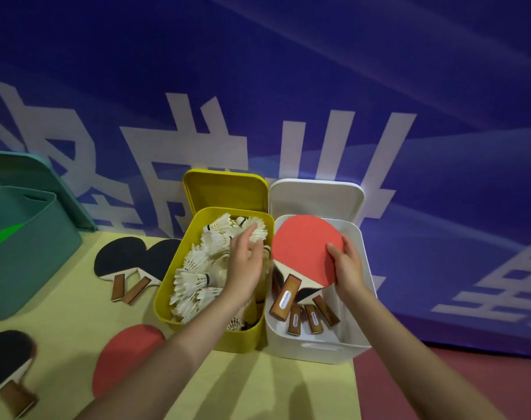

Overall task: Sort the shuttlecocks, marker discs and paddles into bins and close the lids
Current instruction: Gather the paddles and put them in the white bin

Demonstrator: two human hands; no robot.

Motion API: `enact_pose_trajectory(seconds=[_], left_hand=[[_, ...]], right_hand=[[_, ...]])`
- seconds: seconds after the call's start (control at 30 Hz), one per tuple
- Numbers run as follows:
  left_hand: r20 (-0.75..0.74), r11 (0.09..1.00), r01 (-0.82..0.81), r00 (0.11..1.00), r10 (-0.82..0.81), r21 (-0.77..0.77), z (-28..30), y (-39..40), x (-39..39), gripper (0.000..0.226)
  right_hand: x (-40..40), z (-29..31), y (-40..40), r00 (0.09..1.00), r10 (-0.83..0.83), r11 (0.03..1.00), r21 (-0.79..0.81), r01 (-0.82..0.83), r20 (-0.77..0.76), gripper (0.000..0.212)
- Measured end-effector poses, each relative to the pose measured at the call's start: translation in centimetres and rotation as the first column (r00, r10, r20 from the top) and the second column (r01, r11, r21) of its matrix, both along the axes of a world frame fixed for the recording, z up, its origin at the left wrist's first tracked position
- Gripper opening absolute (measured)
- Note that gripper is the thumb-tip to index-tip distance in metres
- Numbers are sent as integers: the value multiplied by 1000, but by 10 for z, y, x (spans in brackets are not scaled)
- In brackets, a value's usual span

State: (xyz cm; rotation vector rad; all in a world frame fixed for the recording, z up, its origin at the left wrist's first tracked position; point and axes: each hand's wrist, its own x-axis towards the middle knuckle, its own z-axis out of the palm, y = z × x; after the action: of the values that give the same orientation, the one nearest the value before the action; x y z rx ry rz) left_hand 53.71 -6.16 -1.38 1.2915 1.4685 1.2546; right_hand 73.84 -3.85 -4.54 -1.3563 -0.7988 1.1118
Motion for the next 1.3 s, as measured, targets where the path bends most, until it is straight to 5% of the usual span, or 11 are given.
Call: enact_pose_trajectory(seconds=[0.17,0.33,0.5,0.63,0.8,0.97,1.13,1.3], left_hand=[[-291,980,-167,937,193,112,-9,14,-74,33],[-555,963,-269,802,222,-4,-41,18,-148,36],[-411,923,-304,892,188,-237,-68,4,-174,38],[-290,915,-317,926,241,-251,-92,-4,-177,31],[-292,893,-360,914,280,-270,-95,-1,-177,30],[-321,899,-370,902,288,-235,-98,-2,-176,28],[-328,904,-375,896,297,-205,-93,-2,-171,29],[-230,911,-381,911,342,-155,-93,-7,-169,34]], right_hand=[[33,-22,17,971,-159,978,-103,179,176,46],[27,-65,36,954,-53,972,-202,116,294,42],[3,-110,48,926,62,972,-234,30,373,47],[-4,-125,58,875,81,970,-240,41,478,48],[18,-150,64,579,310,922,-387,10,754,54],[29,-157,65,664,379,898,-430,-94,645,58],[25,-144,64,607,365,896,-444,-22,706,64],[-1,-102,48,665,148,979,-202,3,732,51]])
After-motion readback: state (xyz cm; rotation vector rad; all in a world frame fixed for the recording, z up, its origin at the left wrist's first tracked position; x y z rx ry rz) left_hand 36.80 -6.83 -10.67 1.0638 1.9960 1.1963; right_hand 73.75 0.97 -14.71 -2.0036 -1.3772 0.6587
